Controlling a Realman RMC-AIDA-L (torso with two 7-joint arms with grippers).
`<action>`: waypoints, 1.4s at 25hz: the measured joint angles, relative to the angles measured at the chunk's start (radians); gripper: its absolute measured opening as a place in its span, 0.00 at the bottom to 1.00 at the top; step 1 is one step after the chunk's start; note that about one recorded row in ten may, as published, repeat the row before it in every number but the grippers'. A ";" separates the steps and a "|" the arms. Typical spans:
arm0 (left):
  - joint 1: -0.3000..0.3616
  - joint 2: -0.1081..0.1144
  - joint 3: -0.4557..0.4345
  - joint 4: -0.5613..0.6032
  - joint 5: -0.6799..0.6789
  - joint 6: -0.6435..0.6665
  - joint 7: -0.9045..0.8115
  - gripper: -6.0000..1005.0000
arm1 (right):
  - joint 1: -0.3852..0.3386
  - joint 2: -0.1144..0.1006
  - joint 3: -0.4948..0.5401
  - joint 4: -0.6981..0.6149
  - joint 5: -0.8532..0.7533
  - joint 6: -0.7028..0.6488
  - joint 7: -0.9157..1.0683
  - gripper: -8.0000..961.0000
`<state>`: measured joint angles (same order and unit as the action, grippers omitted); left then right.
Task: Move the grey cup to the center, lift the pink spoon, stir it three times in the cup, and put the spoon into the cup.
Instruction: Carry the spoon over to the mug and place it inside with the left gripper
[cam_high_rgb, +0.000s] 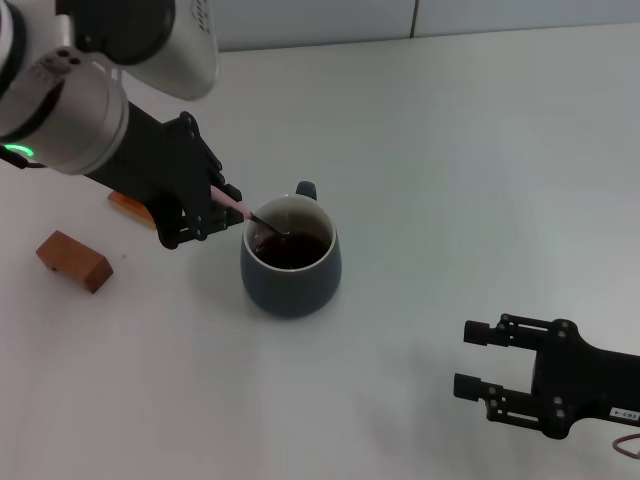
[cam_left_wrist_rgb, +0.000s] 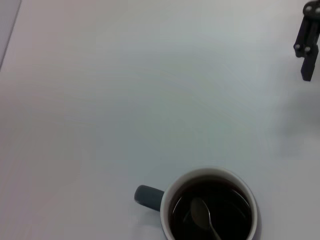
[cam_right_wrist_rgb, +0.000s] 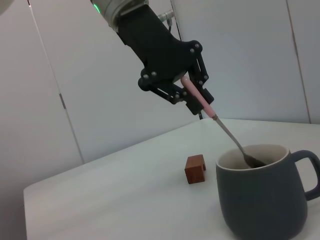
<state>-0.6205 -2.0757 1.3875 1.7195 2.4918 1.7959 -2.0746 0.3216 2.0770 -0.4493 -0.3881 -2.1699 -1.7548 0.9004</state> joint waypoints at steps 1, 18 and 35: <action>0.000 -0.001 0.030 -0.005 0.021 -0.015 -0.011 0.14 | 0.001 0.000 0.000 0.000 0.000 0.000 0.000 0.69; -0.013 -0.003 0.127 -0.024 0.029 -0.022 -0.039 0.14 | 0.009 -0.001 -0.005 0.016 -0.001 0.009 0.002 0.69; -0.045 -0.003 0.208 -0.097 0.121 -0.109 -0.094 0.14 | 0.011 -0.002 -0.006 0.023 -0.001 0.012 0.005 0.69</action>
<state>-0.6655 -2.0785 1.5954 1.6227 2.6130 1.6872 -2.1683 0.3322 2.0754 -0.4557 -0.3651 -2.1706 -1.7431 0.9051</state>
